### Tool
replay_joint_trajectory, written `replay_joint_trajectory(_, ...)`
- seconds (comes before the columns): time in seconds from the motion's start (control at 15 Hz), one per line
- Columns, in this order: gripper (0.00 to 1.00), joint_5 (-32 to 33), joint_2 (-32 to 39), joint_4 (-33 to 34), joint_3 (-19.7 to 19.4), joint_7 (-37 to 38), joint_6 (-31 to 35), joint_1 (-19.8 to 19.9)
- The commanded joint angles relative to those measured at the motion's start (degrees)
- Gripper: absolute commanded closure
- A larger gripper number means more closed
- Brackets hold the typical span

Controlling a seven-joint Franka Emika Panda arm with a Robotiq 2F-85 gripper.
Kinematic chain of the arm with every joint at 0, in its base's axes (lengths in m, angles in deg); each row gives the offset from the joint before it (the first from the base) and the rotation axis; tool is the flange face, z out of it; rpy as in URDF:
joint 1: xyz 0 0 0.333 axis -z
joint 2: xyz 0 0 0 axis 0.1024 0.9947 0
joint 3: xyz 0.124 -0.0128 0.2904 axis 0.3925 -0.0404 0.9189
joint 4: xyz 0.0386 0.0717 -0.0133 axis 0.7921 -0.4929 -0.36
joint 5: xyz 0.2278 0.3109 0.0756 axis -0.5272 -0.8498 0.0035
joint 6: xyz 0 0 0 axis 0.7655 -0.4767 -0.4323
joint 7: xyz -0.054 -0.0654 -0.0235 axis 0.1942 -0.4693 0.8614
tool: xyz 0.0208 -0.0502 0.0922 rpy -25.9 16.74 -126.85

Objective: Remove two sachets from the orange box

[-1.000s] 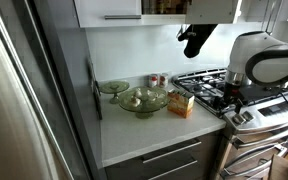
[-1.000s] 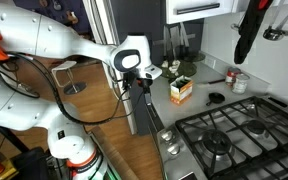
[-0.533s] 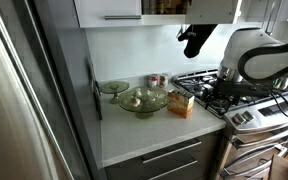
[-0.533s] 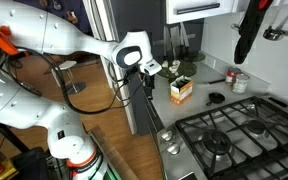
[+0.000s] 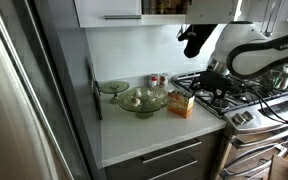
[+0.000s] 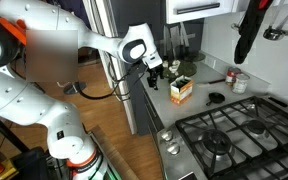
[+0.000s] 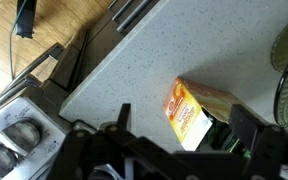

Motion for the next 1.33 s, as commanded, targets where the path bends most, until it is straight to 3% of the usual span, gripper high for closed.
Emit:
replay_joint_trajectory(0.0,0.00,0.56,0.04,0.11,-1.08,0.32,-0.18,-1.08)
replay_joint_trajectory(0.27,0.00,0.55,-0.01,0.11,-1.09,0.29,-0.19,-1.07)
replay_joint_trajectory(0.73,0.00,6.83,7.28,8.34,1.57,15.53,-0.23,0.65)
replay_joint_trajectory(1.27,0.00,13.84,15.61,15.30,-0.76,27.64,-0.97,-1.12)
